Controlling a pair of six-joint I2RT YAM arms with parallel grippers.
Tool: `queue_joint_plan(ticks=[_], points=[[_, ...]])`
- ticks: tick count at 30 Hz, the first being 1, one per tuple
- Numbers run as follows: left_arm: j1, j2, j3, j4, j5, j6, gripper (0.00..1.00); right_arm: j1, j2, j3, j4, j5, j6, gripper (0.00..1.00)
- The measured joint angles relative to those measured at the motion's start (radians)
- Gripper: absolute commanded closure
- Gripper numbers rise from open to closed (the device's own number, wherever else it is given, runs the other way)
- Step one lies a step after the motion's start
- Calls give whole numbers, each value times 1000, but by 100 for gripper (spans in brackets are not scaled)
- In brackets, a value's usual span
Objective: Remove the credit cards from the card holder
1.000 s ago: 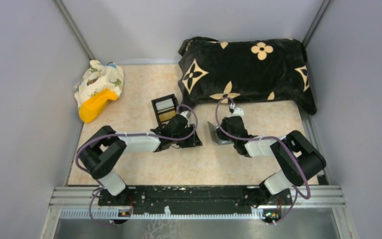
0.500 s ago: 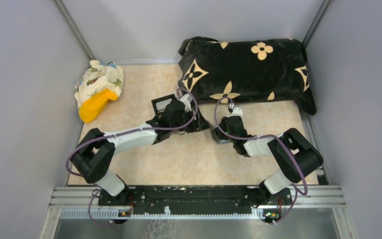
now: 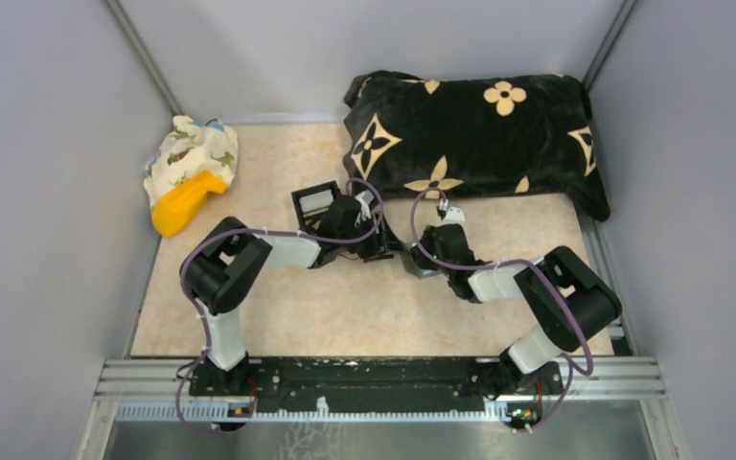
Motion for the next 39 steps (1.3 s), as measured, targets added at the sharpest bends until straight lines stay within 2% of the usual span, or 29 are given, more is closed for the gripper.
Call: queue_joint_plan(ticks=[9,15,19,27,39], points=[[0,-99,-22,1,3,-7,39,5,0,-7,10,0,1,89],[0,-161,47,-8,2,-7,39,5,0,-7,10,0,6,89],[0,-145,95,-8,-9,-7,39,5,0,-7,10,0,7,89],[-19,-3,141,-24,-20,-6,39,5,0,-7,9,0,6,89],[-42,4,0,-26,-28,-3,41,9,0,-6,8,-2,7,89]])
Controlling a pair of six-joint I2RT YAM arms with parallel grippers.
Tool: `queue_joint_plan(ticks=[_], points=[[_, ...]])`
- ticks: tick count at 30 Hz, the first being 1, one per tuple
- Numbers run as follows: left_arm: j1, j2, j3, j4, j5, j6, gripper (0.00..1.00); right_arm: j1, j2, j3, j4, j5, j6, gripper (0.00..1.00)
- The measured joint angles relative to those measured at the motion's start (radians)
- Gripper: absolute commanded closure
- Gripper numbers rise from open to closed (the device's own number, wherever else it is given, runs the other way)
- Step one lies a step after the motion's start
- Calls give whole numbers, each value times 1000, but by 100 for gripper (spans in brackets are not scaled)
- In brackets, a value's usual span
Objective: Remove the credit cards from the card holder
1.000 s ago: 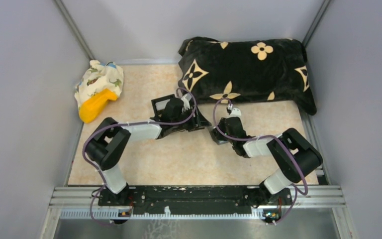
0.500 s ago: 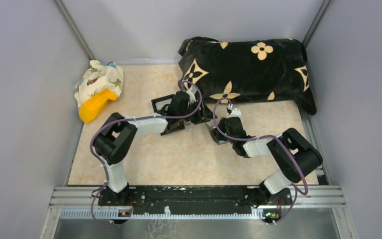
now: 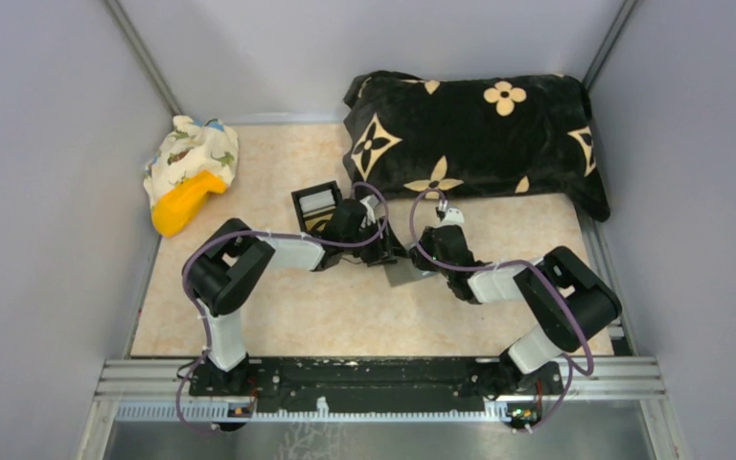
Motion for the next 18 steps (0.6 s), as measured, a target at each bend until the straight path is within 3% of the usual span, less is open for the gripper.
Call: queue_joint_plan(ticks=[6,18], points=[[1,14,3,19,2,-3,42,1,-22,0,-32,-6,-10,88],[2,19,26,-10,-5,23,43,-49,-243,-21,-247,31,-71,86]])
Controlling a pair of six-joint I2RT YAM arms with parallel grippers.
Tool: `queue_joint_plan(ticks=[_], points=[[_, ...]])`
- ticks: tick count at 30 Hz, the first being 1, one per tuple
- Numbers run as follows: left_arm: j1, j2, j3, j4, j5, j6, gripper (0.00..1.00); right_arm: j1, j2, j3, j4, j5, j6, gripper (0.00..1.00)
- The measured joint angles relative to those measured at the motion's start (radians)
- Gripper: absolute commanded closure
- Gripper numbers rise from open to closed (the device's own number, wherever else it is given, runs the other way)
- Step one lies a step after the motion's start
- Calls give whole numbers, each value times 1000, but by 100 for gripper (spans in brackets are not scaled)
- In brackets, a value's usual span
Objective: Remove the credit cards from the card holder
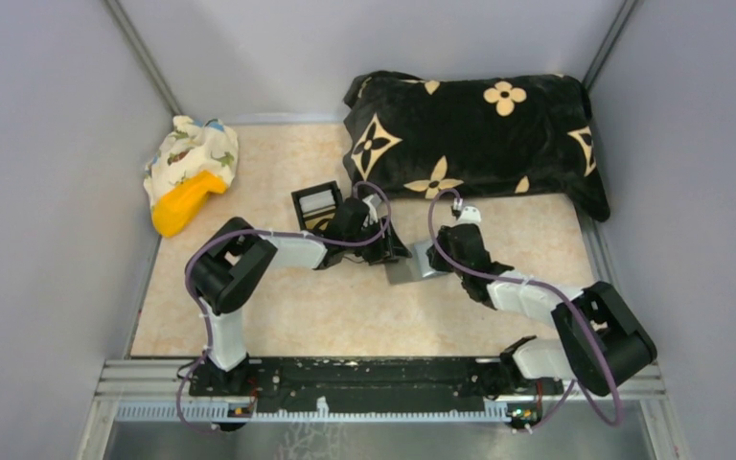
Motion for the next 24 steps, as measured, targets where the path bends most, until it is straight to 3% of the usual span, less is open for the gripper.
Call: queue_joint_plan(ticks=[5,10,12,20,24], points=[[2,0,0,-3,0,8,43,-27,-12,-2,-43,13,-20,79],[2,-2,0,-5,-1,15,43,-31,-14,-19,-66,26,-27,58],[2,-2,0,-5,-1,16,43,-34,-27,-19,-73,31,-29,54],[3,-2,1,-5,0,16,43,-44,-37,-34,-90,42,-36,52],[3,-2,1,-5,0,16,43,-48,-19,-39,-59,18,-35,60]])
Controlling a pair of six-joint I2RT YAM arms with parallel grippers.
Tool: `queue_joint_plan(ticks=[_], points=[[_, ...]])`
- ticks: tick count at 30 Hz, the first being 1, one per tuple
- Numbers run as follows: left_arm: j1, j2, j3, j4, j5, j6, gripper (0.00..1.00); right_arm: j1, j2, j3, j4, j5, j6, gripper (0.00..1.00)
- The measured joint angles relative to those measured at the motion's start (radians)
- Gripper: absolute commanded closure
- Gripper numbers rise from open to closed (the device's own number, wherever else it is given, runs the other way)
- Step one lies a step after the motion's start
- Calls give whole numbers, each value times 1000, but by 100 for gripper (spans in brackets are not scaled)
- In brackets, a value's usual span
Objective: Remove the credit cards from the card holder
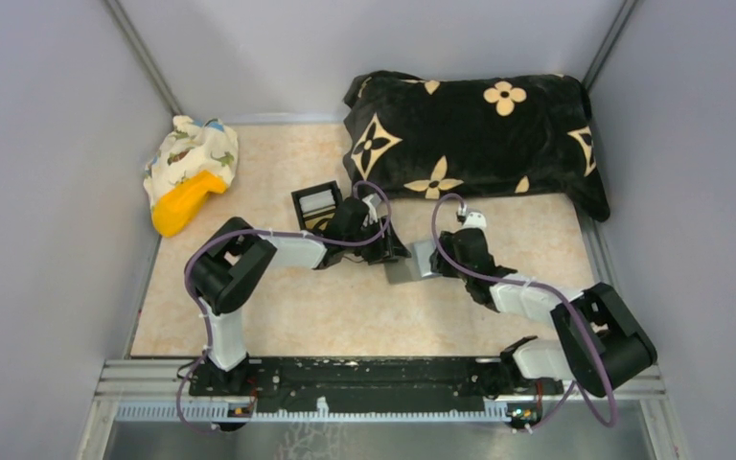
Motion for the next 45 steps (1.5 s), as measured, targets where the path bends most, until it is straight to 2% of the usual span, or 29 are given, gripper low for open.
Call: queue_joint_plan(ticks=[6,8,10,15,16,26,33,45], points=[[8,0,0,0,0,0,43,-8,13,-14,42,-23,1,90],[13,0,0,0,0,0,43,-9,13,-19,54,-22,3,96],[15,0,2,0,1,1,43,-9,13,-21,57,-23,2,96],[15,0,5,-5,1,3,43,-7,11,-24,57,-24,3,78],[15,0,5,-5,1,3,43,-6,8,-26,53,-26,3,77],[15,0,7,-7,1,4,43,13,-7,-26,44,-42,1,78],[16,4,13,-10,3,8,43,108,-5,3,0,24,-15,79],[16,16,27,-13,21,26,44,161,-8,68,-84,93,-55,80]])
